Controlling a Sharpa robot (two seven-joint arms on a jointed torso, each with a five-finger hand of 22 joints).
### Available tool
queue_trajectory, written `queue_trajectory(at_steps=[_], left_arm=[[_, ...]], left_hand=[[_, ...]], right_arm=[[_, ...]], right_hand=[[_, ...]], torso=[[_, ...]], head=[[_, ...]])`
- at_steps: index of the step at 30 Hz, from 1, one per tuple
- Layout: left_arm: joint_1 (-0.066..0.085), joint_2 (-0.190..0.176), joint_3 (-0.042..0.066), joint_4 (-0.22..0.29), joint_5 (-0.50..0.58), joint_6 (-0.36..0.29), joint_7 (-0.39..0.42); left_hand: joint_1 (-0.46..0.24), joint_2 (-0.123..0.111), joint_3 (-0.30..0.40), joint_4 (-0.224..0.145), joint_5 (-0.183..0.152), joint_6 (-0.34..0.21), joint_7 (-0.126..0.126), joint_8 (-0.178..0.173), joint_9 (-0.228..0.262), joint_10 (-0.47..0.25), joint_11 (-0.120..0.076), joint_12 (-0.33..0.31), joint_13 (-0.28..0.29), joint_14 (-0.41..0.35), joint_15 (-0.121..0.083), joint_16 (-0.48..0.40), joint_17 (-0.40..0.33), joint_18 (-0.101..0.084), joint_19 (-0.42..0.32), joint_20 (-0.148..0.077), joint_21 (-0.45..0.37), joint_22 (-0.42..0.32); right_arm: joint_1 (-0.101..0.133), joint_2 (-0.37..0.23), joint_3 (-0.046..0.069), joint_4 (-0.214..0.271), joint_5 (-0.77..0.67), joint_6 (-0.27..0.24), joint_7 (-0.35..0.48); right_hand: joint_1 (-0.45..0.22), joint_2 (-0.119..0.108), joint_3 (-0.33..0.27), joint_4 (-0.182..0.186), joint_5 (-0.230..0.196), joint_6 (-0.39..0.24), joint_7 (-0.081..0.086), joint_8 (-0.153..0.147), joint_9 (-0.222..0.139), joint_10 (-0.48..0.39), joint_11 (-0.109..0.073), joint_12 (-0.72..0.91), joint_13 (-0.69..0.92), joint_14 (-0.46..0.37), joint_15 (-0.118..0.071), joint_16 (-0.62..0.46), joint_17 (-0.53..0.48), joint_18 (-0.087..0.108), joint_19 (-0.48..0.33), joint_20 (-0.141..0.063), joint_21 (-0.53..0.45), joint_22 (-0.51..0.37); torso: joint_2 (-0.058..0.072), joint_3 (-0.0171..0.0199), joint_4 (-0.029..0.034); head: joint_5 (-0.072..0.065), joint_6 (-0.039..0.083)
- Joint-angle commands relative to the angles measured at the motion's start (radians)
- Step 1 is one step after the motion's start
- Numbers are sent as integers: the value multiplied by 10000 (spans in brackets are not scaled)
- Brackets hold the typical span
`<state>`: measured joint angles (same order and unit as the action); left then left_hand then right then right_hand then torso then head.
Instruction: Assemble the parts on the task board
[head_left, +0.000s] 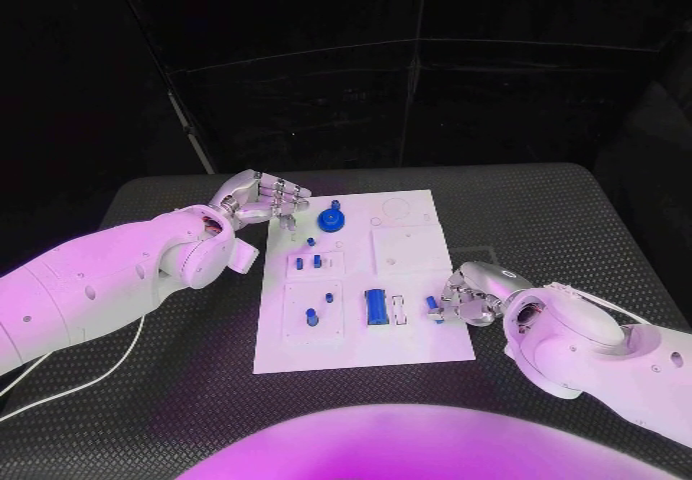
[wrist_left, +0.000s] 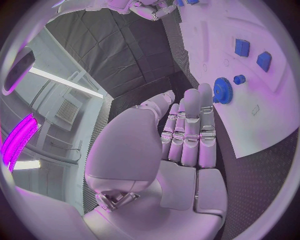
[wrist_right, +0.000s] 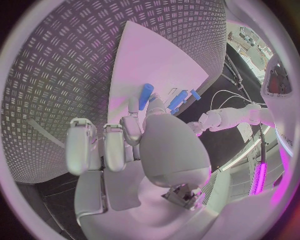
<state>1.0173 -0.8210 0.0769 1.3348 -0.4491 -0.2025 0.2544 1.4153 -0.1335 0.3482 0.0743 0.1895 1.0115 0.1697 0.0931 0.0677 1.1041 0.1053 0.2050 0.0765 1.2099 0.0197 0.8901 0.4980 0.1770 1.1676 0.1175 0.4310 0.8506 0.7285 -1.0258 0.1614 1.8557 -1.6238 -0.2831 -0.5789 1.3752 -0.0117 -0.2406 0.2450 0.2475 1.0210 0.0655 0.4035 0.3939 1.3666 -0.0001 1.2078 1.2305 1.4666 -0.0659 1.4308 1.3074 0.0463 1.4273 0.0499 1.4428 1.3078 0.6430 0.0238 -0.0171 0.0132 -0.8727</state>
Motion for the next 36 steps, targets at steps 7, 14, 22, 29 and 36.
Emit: queue_trajectory(at_steps=[7,14,22,29,36], left_arm=[[0,-6,10,12,59,75,141],[-3,-26,10,24,59,76,135],[-6,-30,11,30,59,74,133],[-13,-17,11,28,59,71,133],[-19,-10,11,30,59,59,139]], left_hand=[[-9,105,-19,-1,-47,45,40,51,7,-72,2,63,3,-84,9,-61,-15,46,-16,23,-43,-22],[-9,105,-19,-1,-47,45,40,51,7,-72,2,63,3,-84,9,-61,-15,46,-16,23,-43,-22],[-9,105,-19,-1,-47,45,40,51,7,-72,2,63,3,-84,9,-61,-15,46,-16,23,-43,-22],[-9,105,-19,-1,-47,45,40,51,7,-72,2,63,3,-84,9,-61,-15,46,-16,23,-43,-22],[-9,105,-19,-1,-47,45,40,51,7,-72,2,63,3,-84,9,-61,-15,46,-16,23,-43,-22]], right_arm=[[-149,234,-57,-201,-893,247,-284],[-170,291,-57,-177,-1216,187,-311],[-174,324,-57,-118,-1413,328,-340],[-173,314,-55,60,-1361,152,-365],[-170,247,-52,334,-671,-691,-280]], right_hand=[[941,439,329,-491,84,-31,-18,-113,-87,17,-108,41,52,579,-76,-73,183,64,-58,-76,-78,666],[1339,504,574,-725,110,-134,50,-302,-189,-79,-65,-62,-5,572,-46,-99,159,67,-78,-71,-104,643],[1491,381,786,-801,1213,-128,115,-538,-335,-199,-13,-203,-90,567,-2,-123,147,76,-100,-29,-137,617],[1457,291,1086,-689,2092,18,95,-679,-432,-171,-29,-219,-87,577,-7,-109,189,63,-56,-25,-106,675],[834,220,1249,-39,2541,274,-44,-732,-464,153,-124,108,187,649,-91,82,481,-23,213,-84,139,1013]], torso=[[6,-7,8],[2,-7,-14],[-7,-4,-6],[-17,-6,2],[-10,-13,-7]], head=[[22,1],[46,1],[22,1],[-10,1],[3,1]])
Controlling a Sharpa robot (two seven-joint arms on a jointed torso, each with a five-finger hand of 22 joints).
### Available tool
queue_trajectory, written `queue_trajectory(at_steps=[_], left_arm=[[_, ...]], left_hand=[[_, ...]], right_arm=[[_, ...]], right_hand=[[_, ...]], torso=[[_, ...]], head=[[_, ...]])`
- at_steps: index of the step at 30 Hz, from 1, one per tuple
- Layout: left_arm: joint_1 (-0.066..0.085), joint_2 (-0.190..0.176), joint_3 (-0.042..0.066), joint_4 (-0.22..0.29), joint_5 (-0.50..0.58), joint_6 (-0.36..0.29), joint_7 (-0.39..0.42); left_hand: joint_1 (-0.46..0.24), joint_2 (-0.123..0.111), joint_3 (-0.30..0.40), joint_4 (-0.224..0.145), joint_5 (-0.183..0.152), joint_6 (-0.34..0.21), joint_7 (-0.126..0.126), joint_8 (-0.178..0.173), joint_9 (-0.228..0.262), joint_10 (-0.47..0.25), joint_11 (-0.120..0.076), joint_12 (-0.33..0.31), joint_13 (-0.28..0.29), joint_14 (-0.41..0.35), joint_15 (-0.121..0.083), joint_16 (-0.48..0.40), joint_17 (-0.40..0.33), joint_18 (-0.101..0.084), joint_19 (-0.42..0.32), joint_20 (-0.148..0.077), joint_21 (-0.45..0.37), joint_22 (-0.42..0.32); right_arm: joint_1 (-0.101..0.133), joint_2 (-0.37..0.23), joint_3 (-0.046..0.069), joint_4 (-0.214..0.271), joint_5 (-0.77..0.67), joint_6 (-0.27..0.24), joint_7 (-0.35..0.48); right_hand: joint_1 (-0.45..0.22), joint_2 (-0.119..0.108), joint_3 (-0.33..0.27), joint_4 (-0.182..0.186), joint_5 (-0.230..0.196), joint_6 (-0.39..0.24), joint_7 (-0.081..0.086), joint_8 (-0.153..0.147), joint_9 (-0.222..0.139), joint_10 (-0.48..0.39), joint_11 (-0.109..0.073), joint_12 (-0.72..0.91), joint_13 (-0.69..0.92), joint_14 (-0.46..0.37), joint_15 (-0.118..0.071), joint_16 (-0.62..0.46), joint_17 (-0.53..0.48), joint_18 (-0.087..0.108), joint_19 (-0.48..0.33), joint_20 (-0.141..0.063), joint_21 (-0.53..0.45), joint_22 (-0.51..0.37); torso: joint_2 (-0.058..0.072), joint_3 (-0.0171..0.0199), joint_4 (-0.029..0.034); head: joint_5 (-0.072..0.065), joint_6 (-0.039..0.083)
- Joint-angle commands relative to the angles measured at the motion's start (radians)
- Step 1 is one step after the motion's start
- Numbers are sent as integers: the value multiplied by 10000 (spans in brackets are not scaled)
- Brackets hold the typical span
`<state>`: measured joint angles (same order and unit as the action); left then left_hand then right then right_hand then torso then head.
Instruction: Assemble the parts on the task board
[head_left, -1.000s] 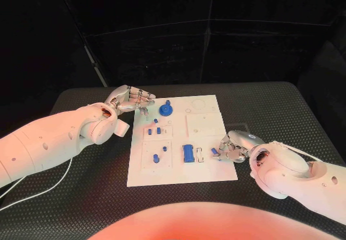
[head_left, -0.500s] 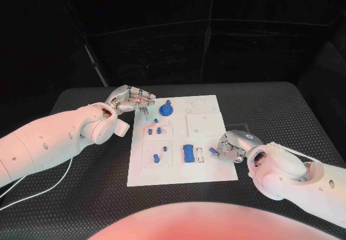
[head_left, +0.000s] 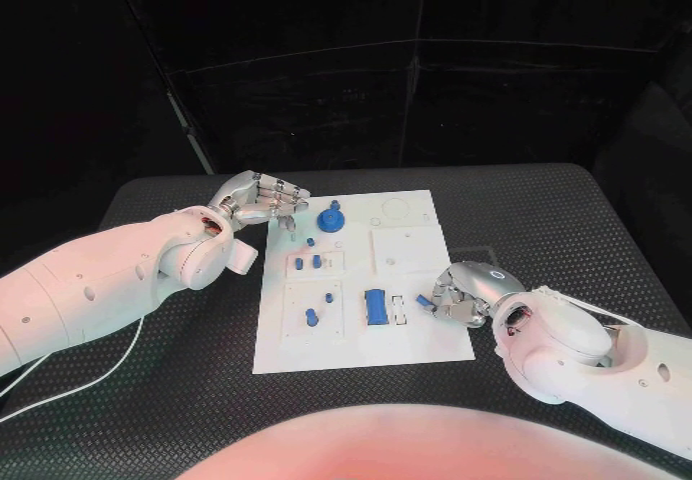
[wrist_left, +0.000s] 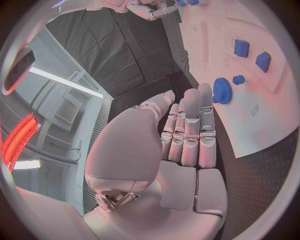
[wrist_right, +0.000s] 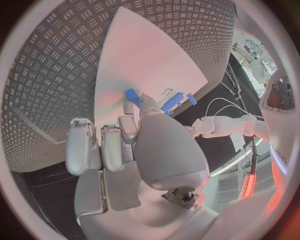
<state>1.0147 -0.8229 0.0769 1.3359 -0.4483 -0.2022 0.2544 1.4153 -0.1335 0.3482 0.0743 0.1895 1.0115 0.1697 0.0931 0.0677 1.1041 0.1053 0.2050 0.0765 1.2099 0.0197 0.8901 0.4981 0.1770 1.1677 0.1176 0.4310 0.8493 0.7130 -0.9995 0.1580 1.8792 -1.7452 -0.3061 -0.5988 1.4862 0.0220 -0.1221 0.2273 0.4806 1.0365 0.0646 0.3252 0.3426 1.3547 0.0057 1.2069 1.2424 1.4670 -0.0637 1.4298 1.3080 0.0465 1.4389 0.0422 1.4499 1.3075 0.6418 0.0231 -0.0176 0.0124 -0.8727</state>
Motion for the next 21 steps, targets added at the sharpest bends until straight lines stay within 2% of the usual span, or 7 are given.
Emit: queue_trajectory(at_steps=[1,7,9,12,17,21], left_arm=[[7,9,10,21,51,55,140],[6,-4,10,38,51,49,147],[6,-11,10,44,51,46,147],[5,-21,10,51,51,41,147],[5,-32,10,69,51,39,148],[5,-35,10,82,51,46,143]], left_hand=[[-9,104,-19,-1,-47,45,40,51,7,-71,2,63,3,-84,9,-61,-16,46,-17,23,-43,-10],[-7,112,-18,-1,-47,39,44,50,5,-82,4,70,1,-86,9,-62,-19,46,-14,23,-49,-15],[-7,112,-18,-1,-47,39,44,50,5,-82,4,70,1,-86,9,-62,-19,46,-14,23,-49,-15],[-7,112,-18,-1,-47,39,44,50,5,-82,4,70,1,-86,9,-62,-19,46,-14,23,-49,-15],[-7,112,-18,-1,-47,39,44,50,5,-82,4,70,1,-86,9,-62,-19,46,-14,23,-49,-15],[-7,112,-18,-1,-47,39,44,50,5,-82,4,70,1,-86,9,-62,-19,46,-14,23,-49,-15]], right_arm=[[-15,-24,-17,139,660,-606,-49],[-13,-25,-15,299,1386,-1620,418],[-13,-9,-15,308,1599,-1713,536],[-12,42,-15,283,1893,-1652,628],[-12,177,-15,222,2183,-1527,685],[-11,341,-15,120,2355,-1174,644]], right_hand=[[-302,-132,97,188,294,137,-36,44,47,295,-194,145,94,650,-120,109,500,-31,121,-17,90,1046],[-623,-300,144,547,487,240,-44,11,43,411,-210,269,210,676,-133,195,629,-66,221,-42,188,1181],[-731,-347,135,606,623,261,-45,-3,41,431,-211,286,228,680,-134,210,651,-71,236,-45,203,1202],[-861,-426,115,615,922,281,-44,-32,36,427,-210,263,218,677,-136,209,648,-68,226,-47,197,1196],[-872,-432,116,613,953,283,-44,-37,35,426,-211,260,217,675,-136,207,643,-67,223,-48,194,1192],[-872,-431,120,611,964,284,-45,-39,35,429,-212,265,222,675,-135,206,642,-66,219,-48,190,1187]], torso=[[-1,-7,0],[15,-5,-1],[17,-6,-4],[18,-14,3],[27,-15,8],[23,-14,12]], head=[[10,1],[27,1],[30,1],[28,1],[48,1],[60,1]])
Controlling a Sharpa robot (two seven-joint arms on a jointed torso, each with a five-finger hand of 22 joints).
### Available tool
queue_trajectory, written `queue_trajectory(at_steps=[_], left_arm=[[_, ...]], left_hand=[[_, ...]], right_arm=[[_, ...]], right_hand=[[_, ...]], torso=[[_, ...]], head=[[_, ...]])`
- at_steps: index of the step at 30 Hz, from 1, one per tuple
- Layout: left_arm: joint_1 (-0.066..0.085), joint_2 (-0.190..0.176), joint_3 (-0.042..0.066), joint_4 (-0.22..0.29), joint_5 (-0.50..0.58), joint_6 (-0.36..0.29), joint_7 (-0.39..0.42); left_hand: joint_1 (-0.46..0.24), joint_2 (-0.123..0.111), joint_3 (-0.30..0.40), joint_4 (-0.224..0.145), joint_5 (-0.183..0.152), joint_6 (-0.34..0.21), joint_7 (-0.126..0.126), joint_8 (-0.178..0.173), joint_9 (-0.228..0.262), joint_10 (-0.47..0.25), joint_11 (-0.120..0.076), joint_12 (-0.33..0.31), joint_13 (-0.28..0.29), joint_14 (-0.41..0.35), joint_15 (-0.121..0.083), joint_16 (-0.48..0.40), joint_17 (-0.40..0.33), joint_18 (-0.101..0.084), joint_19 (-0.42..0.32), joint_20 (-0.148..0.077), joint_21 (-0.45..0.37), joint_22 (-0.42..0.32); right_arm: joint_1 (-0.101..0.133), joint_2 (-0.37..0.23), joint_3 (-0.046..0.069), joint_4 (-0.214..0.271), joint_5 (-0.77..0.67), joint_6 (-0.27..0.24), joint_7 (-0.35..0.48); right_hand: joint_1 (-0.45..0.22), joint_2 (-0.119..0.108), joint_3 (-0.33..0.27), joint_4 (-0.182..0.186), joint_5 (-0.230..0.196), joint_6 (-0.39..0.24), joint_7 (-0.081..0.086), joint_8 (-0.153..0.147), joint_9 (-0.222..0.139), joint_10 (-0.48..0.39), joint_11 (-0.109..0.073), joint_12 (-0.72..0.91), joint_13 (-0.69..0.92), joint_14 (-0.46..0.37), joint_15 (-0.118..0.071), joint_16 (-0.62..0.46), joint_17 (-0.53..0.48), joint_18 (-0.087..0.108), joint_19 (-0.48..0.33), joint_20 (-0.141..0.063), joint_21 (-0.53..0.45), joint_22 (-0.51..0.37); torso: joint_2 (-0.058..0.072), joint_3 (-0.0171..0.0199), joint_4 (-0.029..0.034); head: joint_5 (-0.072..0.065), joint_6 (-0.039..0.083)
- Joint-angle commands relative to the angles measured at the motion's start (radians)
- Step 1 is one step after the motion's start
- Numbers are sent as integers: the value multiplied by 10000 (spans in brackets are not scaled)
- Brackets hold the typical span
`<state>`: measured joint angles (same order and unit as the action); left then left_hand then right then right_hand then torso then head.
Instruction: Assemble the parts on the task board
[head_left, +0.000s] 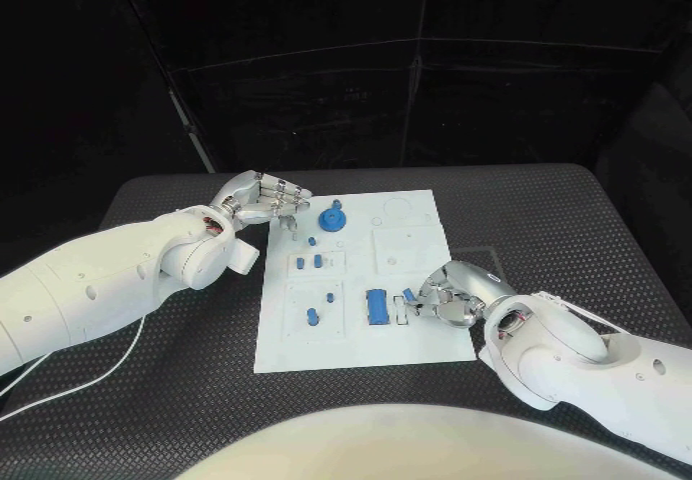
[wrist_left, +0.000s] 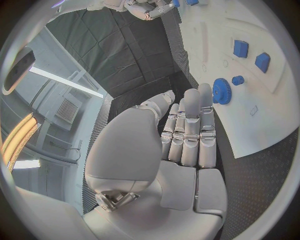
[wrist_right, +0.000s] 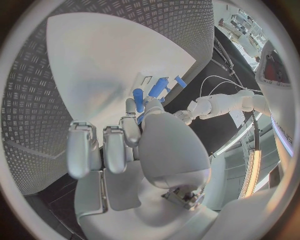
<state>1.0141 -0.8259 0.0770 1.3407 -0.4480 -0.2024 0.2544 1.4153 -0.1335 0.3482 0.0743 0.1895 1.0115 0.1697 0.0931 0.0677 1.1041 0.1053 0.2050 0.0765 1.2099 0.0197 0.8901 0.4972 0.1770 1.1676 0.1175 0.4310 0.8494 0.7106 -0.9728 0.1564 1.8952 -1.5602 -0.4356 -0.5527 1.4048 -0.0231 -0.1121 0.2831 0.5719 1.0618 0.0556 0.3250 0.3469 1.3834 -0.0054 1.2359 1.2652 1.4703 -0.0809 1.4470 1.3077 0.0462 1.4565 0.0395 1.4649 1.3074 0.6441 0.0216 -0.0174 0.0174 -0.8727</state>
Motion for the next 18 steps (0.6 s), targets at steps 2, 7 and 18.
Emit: queue_trajectory(at_steps=[2,7,18], left_arm=[[12,-6,10,39,48,47,142],[12,-8,11,47,48,26,148],[12,-6,11,46,48,30,149]], left_hand=[[-7,112,-18,-1,-47,39,44,50,5,-82,4,69,1,-86,9,-62,-9,46,-14,23,-49,-15],[-7,113,-18,-1,-47,39,44,50,5,-83,4,70,1,-86,9,-62,-9,46,-14,23,-49,-16],[-7,119,-17,0,-46,37,45,50,4,-90,5,74,0,-87,10,-63,-11,46,-12,23,-53,-18]], right_arm=[[14,147,1,-100,582,346,119],[14,311,0,-236,697,733,-26],[14,503,0,-364,719,899,-138]], right_hand=[[-80,11,13,56,35,33,49,-41,-8,135,-97,-37,-14,639,37,27,635,-60,31,-21,30,1175],[-99,12,11,60,15,29,54,-48,-9,108,-93,-89,-58,629,39,-5,583,-43,-16,-20,-13,1114],[-286,40,-17,76,-126,51,67,-71,-7,111,-78,-87,-44,624,52,-9,584,-44,-19,-10,-13,1121]], torso=[[5,-3,19],[11,3,3],[-13,4,-7]], head=[[-1,1],[35,1],[56,1]])
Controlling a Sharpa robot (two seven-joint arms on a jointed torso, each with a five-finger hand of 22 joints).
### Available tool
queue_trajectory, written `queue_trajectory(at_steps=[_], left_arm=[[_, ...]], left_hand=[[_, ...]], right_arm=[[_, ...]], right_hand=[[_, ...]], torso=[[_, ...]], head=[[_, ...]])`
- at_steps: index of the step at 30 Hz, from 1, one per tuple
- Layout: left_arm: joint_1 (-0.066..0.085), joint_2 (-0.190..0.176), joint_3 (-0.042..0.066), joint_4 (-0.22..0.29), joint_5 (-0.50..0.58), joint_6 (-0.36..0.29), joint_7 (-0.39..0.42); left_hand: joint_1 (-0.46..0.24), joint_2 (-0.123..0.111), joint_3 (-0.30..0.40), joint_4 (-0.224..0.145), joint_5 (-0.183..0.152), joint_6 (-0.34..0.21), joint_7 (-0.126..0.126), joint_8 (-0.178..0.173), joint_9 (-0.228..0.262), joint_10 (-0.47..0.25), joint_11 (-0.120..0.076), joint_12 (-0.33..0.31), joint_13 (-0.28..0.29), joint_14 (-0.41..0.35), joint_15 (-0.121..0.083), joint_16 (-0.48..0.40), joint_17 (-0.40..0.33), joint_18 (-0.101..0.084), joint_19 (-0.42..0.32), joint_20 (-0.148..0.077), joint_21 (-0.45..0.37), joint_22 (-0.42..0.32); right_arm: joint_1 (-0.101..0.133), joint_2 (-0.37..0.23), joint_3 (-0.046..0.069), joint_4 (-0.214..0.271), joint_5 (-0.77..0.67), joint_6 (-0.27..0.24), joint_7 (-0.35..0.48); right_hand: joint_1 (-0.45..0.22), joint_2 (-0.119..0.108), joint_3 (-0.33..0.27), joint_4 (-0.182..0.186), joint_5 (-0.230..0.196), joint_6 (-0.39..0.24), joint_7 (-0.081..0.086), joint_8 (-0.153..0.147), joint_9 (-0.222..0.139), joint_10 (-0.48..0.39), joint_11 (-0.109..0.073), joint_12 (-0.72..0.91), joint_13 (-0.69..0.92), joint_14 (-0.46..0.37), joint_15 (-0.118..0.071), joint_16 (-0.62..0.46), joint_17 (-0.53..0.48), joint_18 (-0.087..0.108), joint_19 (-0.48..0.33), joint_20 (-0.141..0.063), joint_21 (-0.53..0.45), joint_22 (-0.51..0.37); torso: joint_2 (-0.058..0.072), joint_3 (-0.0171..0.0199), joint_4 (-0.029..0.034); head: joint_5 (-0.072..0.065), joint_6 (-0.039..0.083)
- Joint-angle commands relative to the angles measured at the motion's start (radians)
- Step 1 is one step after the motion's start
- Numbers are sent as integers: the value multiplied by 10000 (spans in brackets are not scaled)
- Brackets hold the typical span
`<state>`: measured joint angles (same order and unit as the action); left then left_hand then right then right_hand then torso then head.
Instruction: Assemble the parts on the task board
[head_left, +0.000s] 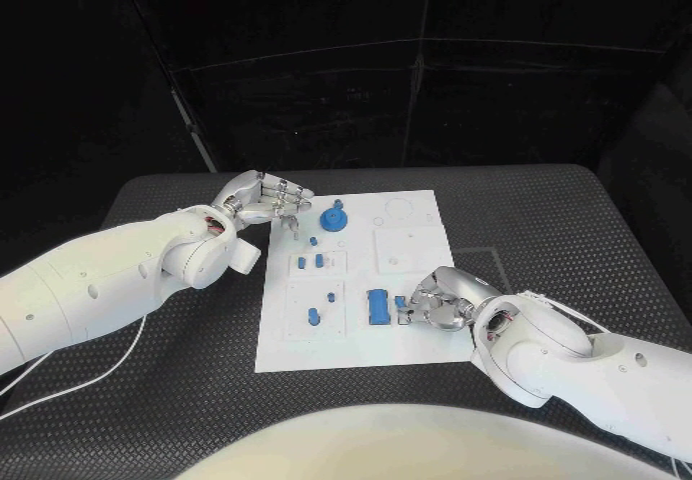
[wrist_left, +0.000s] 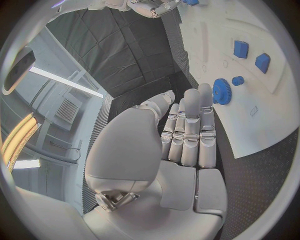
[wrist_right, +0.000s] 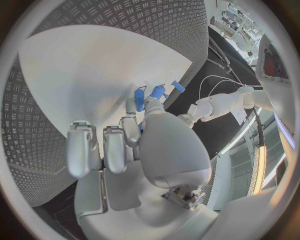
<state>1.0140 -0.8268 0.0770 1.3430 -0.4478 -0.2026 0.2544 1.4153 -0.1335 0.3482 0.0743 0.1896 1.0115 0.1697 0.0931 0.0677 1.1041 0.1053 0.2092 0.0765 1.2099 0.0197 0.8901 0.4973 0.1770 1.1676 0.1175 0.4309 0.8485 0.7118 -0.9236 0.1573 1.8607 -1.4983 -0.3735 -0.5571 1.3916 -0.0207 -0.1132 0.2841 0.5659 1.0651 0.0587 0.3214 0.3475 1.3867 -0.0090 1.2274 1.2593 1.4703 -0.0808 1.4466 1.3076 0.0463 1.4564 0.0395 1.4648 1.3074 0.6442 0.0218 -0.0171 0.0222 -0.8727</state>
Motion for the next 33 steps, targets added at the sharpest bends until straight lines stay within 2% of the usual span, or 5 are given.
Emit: queue_trajectory(at_steps=[1,8,13,22,33], left_arm=[[13,4,11,20,46,34,148],[13,6,11,9,46,53,135],[13,10,11,2,46,57,132],[13,33,11,-21,46,61,134],[12,46,11,-46,46,74,127]], left_hand=[[-7,119,-17,0,-46,37,45,51,4,-90,5,32,1,-87,10,-63,-12,46,-12,23,-53,-9],[-7,119,-17,0,-46,37,45,51,4,-90,5,32,1,-87,10,-63,-12,46,-12,23,-53,-9],[-7,119,-17,0,-46,37,45,51,4,-90,5,32,1,-87,10,-63,-12,46,-12,23,-53,-9],[-7,119,-17,0,-46,37,45,51,4,-90,5,32,1,-87,10,-63,-12,46,-12,23,-53,-9],[-7,119,-17,0,-46,37,45,51,4,-90,5,32,1,-87,10,-63,-12,46,-12,23,-53,-9]], right_arm=[[3,20,-10,-26,100,297,-103],[3,71,-10,-21,99,429,-57],[3,86,-10,-31,54,361,-50],[3,93,-10,-60,-40,233,-33],[3,-58,-10,29,-82,128,210]], right_hand=[[-185,21,-13,68,-76,23,36,-36,-12,79,-41,-2,17,624,52,-5,584,-45,-18,-9,-13,1122],[-960,11,-337,78,-38,94,48,-50,5,116,-20,30,56,623,74,-7,587,-44,-22,11,-15,1128],[-1829,196,-705,82,-866,128,47,-62,27,133,-10,44,78,623,86,-8,589,-44,-23,30,-16,1134],[-2439,347,-1127,85,-2290,143,29,-31,110,136,-18,54,113,620,75,-21,577,-40,-34,22,-28,1131],[-2276,328,-1275,19,-2913,121,28,-1,185,137,-22,63,144,622,75,-22,582,-35,-49,21,-45,1121]], torso=[[-18,3,-12],[-12,9,-11],[-19,3,-15],[-11,7,-11],[-15,15,-23]], head=[[3,1],[2,1],[-6,1],[-20,1],[-12,1]])
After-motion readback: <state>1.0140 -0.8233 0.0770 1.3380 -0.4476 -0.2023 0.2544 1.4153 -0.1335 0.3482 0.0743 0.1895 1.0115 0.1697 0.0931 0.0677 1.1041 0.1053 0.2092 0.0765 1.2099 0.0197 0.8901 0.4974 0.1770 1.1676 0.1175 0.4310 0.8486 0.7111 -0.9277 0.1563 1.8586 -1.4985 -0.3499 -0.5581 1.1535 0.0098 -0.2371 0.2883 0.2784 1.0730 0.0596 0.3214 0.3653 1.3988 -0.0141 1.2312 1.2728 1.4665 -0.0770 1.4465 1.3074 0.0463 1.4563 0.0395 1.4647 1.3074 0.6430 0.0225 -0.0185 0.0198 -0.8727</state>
